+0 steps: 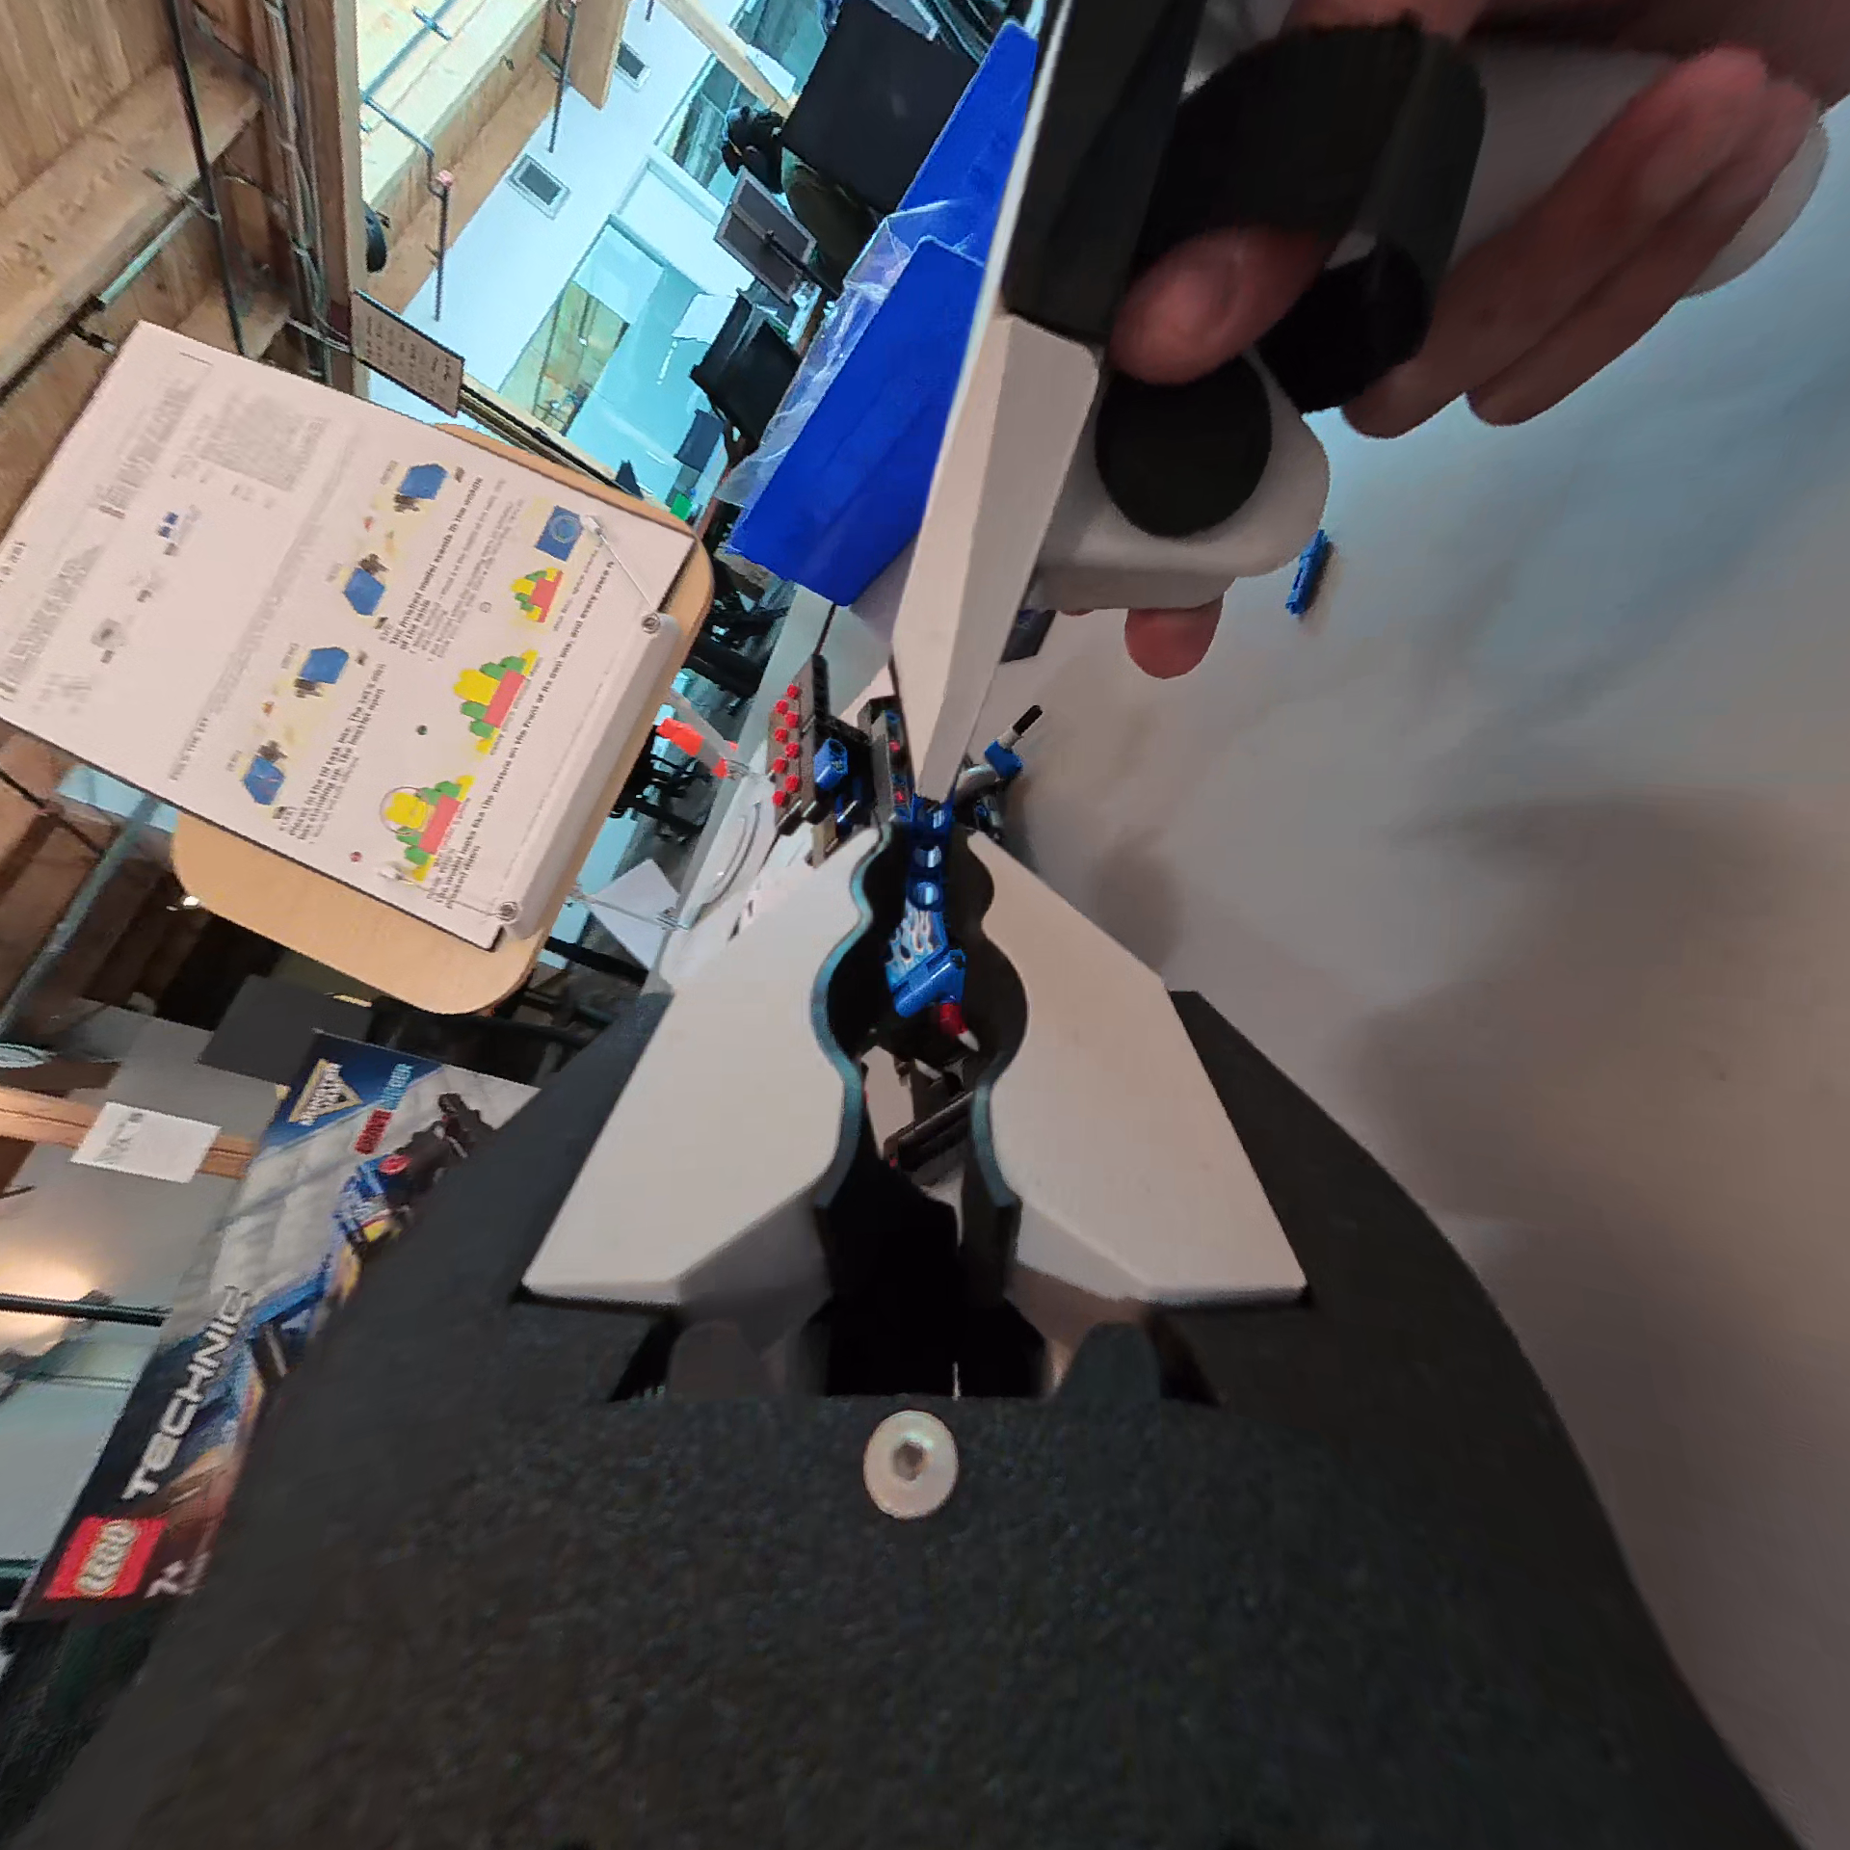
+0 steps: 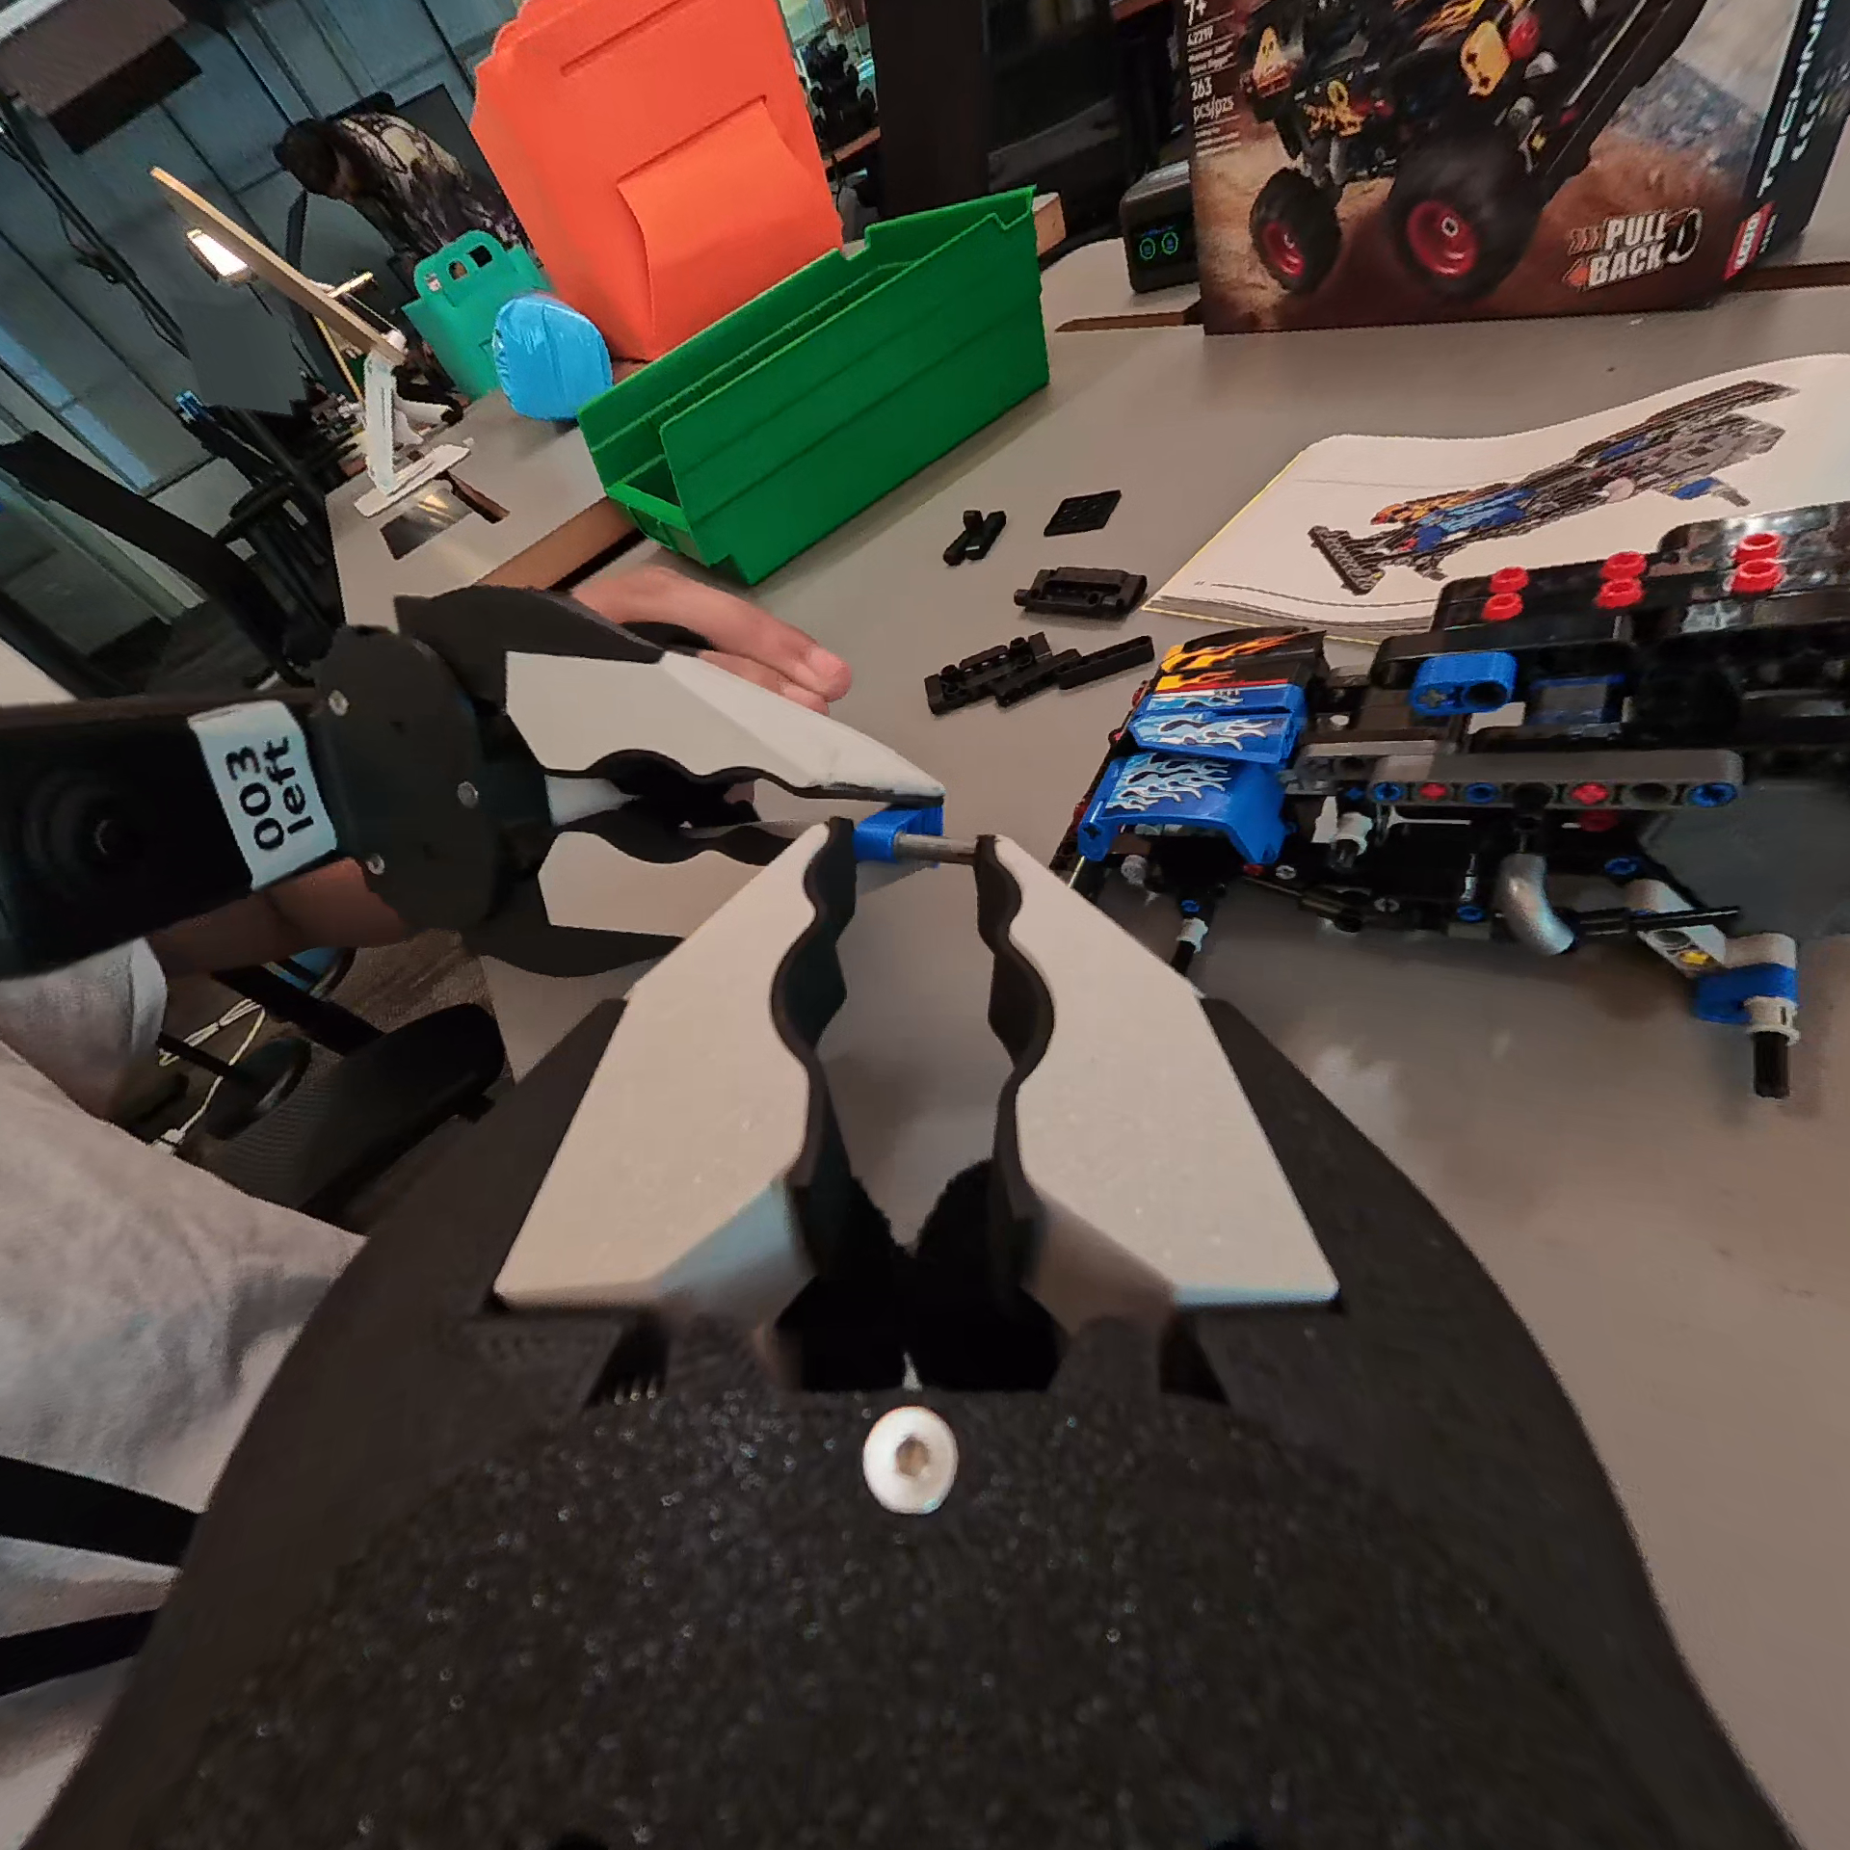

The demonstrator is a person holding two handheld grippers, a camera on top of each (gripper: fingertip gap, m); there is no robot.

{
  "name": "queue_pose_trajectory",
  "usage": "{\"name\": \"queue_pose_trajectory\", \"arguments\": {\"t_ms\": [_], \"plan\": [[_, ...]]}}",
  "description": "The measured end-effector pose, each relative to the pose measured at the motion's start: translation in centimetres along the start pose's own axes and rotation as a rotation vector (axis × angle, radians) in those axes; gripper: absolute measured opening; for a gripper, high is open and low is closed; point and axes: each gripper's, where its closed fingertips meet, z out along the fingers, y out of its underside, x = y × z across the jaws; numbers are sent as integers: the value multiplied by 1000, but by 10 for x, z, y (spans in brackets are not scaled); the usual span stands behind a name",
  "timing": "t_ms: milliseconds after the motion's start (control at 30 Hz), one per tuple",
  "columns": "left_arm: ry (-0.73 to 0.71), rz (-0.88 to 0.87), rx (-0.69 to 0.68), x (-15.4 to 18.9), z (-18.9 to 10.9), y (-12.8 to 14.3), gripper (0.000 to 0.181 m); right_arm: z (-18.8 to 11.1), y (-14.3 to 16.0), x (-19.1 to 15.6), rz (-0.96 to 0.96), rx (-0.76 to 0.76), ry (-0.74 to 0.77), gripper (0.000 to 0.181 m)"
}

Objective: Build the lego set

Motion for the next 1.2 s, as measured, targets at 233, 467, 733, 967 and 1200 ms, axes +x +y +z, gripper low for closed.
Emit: {"name": "queue_pose_trajectory", "arguments": {"t_ms": [233, 467, 733, 967, 1200], "plan": [[87, -243, 40, -11, -4, -2, 6, -9, -16, -3, -70, 111, -35, 25], [294, -845, 261, -40, -14, -11, 6, -30, -24, 0, -241, 116, -29, 29], [472, -1265, 439, -55, -21, -15, 6, -7, -5, -15, -372, 38, -7, 26], [508, -1363, 448, -58, -20, -12, 6, -5, -16, -5, -287, 77, 70, 32], [520, -1384, 375, -39, -10, -11, 6, 17, -29, -22, -373, 126, 171, 31]]}}
